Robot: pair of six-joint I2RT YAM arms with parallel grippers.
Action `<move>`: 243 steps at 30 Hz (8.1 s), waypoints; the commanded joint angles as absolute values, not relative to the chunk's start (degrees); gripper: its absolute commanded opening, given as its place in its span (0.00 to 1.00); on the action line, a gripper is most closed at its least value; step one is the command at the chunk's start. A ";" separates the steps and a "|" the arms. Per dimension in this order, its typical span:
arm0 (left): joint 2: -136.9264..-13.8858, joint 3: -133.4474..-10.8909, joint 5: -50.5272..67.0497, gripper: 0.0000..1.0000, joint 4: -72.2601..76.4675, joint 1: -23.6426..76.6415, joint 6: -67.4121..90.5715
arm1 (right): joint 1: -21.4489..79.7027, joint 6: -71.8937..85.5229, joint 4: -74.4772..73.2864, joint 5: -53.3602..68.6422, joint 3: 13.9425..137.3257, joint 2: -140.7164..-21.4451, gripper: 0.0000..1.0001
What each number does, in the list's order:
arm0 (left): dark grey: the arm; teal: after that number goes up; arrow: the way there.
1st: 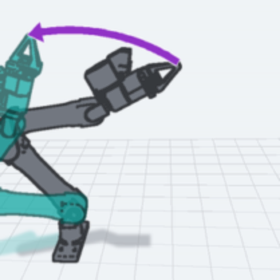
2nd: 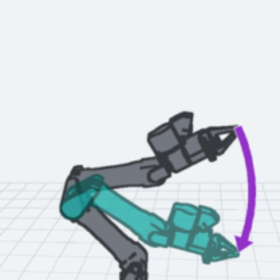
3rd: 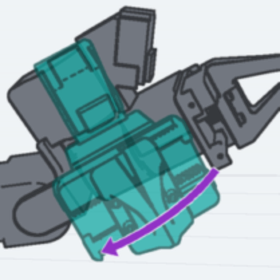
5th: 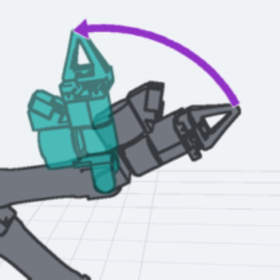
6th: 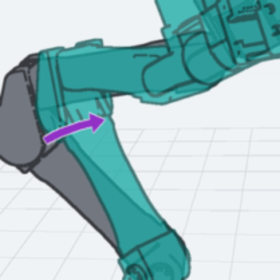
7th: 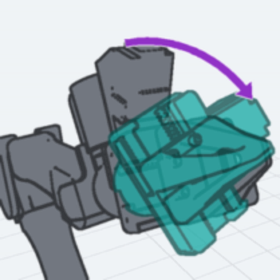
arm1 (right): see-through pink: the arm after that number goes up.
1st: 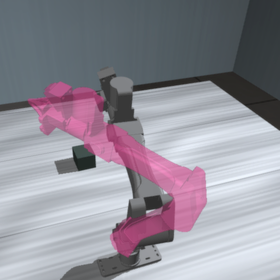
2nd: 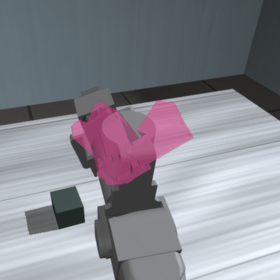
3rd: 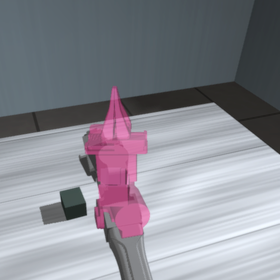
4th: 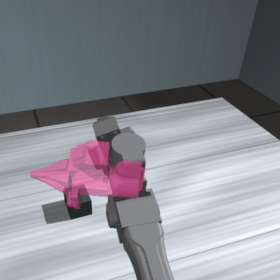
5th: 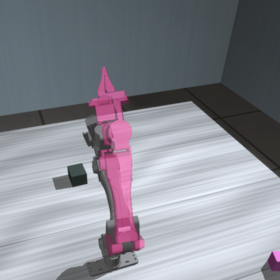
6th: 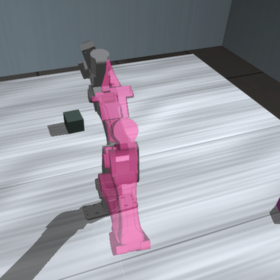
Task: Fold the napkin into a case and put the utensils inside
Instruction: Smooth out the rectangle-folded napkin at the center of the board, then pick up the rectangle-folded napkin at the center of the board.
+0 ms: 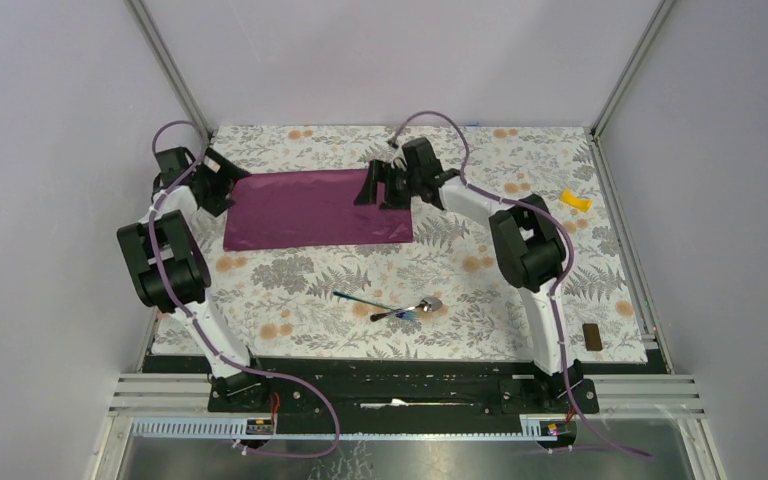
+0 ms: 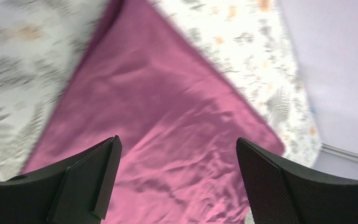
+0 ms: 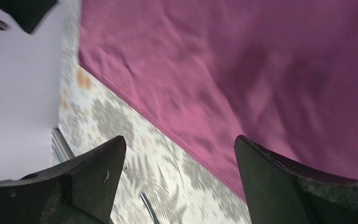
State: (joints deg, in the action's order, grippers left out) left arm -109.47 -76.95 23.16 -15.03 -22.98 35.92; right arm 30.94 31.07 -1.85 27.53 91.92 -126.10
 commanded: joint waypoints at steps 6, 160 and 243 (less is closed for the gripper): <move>-117.79 -80.62 30.63 0.99 19.52 -18.55 50.41 | 27.99 40.00 3.83 29.85 121.58 -143.77 0.97; -62.08 -54.54 31.28 0.99 -26.02 -8.28 28.13 | 34.43 32.54 -45.35 -18.05 83.09 -124.62 0.37; -120.83 -93.34 3.03 0.57 -51.69 -5.92 4.02 | 25.56 19.94 -26.55 28.97 55.20 -75.82 0.59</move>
State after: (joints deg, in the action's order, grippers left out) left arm -119.39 -90.76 4.49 -50.15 -6.68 5.19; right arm 25.45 19.99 -27.70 27.24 55.51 -77.93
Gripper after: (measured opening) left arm 0.590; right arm 0.596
